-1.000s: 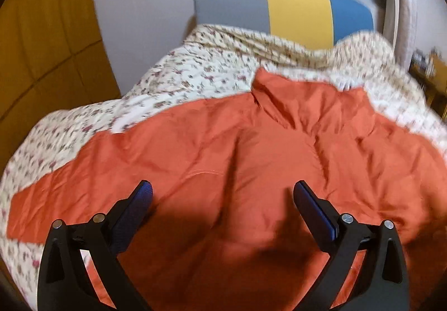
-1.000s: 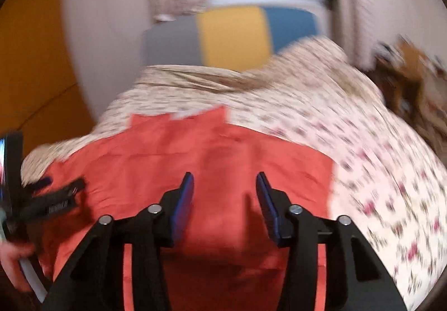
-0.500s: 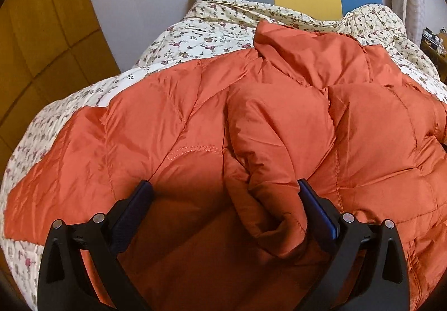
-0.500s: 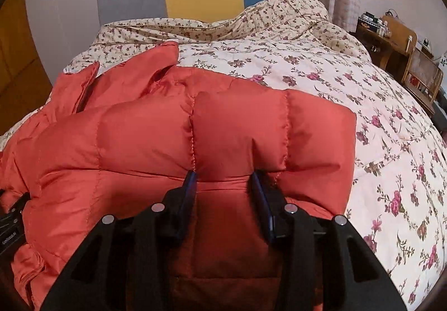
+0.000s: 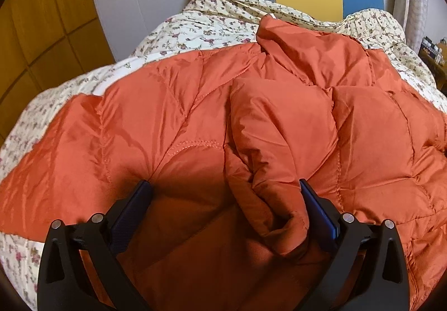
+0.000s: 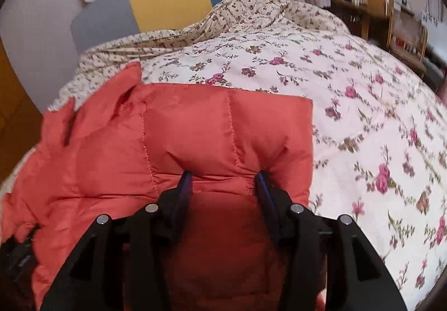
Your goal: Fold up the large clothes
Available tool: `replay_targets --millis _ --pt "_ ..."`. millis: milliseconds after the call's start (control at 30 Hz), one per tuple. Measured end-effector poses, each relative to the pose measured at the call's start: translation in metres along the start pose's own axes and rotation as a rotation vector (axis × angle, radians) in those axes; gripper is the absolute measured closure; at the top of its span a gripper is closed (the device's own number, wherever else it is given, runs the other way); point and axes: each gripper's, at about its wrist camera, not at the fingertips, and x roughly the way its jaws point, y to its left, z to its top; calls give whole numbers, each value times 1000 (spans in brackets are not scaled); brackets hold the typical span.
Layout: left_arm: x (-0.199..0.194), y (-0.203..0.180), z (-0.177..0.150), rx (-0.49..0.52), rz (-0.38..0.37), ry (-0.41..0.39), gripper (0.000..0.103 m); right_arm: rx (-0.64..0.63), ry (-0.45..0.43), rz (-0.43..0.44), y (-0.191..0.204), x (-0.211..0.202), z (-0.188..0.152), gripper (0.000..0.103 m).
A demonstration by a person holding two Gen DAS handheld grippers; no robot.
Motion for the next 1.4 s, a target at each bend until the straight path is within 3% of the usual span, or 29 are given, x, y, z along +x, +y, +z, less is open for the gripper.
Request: replay_targets --millis 100,267,367,467,533,633,767,900,1067,1200,1333,1400 --pt "1 -1 0 -2 -5 2 3 -61 -17 -67 13 2 -3 54" --pt "-14 -4 5 -10 38 20 3 -61 -26 -69 12 1 -7 54" --pt "-50 -4 10 -123 -12 -72 3 -65 -30 -75 12 0 -8 54" --pt "-60 -23 20 -116 -42 -83 3 -65 -31 -74 11 1 -6 54" --pt "-49 -47 26 -28 -40 -63 3 -66 -30 -74 11 0 -5 54" --pt "-20 -66 28 87 50 -39 3 -65 -31 -72 12 -1 -5 54" --pt "10 -53 21 24 -40 2 3 -65 -37 -71 12 -1 -5 54" --pt "10 -55 18 27 -34 -9 3 -77 -39 -85 15 -1 -5 53" --pt "8 -53 16 16 -45 -14 3 -67 -92 12 12 -22 -6 40" --pt "7 -52 17 15 -45 -17 3 -239 -164 65 43 -51 -16 40" --pt "8 -53 18 12 -50 -18 3 -315 -26 -44 61 -17 -21 27" --pt "8 -53 18 10 -54 -16 3 -309 -14 -63 61 -8 -21 21"
